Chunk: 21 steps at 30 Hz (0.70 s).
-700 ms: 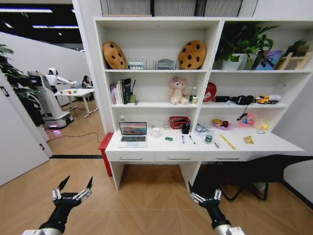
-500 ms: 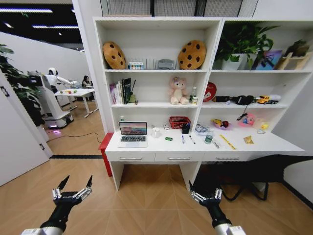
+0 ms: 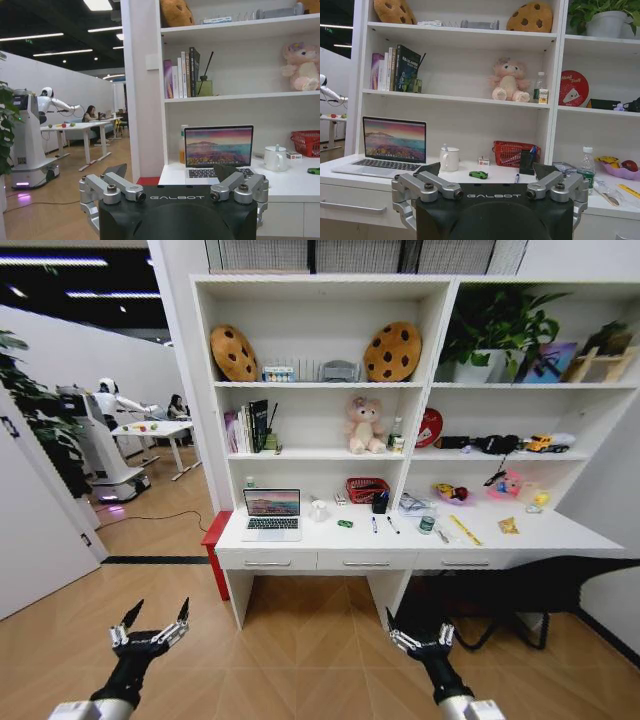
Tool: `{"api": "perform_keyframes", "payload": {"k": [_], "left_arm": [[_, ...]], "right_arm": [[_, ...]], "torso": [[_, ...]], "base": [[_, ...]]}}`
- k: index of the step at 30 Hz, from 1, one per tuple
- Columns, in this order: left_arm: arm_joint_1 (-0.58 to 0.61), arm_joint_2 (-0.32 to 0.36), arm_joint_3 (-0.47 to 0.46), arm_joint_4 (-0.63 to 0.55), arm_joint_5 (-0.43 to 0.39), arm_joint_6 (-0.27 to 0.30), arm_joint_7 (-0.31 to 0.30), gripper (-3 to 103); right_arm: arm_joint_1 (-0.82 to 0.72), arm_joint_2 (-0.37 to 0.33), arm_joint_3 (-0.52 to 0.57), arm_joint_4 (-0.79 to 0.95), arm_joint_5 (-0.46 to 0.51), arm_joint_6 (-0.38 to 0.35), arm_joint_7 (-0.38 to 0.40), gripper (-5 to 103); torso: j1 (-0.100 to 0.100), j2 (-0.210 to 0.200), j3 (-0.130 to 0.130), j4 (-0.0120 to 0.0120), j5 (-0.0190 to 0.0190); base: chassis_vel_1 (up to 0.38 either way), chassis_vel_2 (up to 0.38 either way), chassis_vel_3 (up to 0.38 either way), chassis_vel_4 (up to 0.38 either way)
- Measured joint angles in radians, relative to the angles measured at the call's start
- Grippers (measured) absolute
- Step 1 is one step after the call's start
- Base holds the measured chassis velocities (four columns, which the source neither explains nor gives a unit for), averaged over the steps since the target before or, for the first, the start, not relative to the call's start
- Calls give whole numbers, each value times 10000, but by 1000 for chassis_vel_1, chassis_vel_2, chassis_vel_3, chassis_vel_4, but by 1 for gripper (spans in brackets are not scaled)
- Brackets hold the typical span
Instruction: Organize the objects on the table.
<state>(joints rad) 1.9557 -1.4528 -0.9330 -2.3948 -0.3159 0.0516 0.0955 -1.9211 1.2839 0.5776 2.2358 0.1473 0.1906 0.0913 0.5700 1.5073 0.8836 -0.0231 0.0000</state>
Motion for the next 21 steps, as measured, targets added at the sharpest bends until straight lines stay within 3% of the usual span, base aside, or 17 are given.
{"api": "perform_keyframes", "payload": {"k": [11,16,21], "left_arm": [[-64,75,78,126,265,-1,9,95],[-25,38,127,277,406,-144,32,101],[-35,21,125,249,338,-124,26,97]], "right_arm": [[-49,220,14,-33,12,140,-139,100],[-29,247,9,-73,0,226,-173,100],[-34,252,1,-59,-1,257,-171,100]], "torso": [[-1,0,0,-2,0],[-3,2,-1,-1,0],[-2,1,0,0,-1]], "base": [[0,0,0,0],[-63,45,79,-58],[-137,149,157,-136]]}}
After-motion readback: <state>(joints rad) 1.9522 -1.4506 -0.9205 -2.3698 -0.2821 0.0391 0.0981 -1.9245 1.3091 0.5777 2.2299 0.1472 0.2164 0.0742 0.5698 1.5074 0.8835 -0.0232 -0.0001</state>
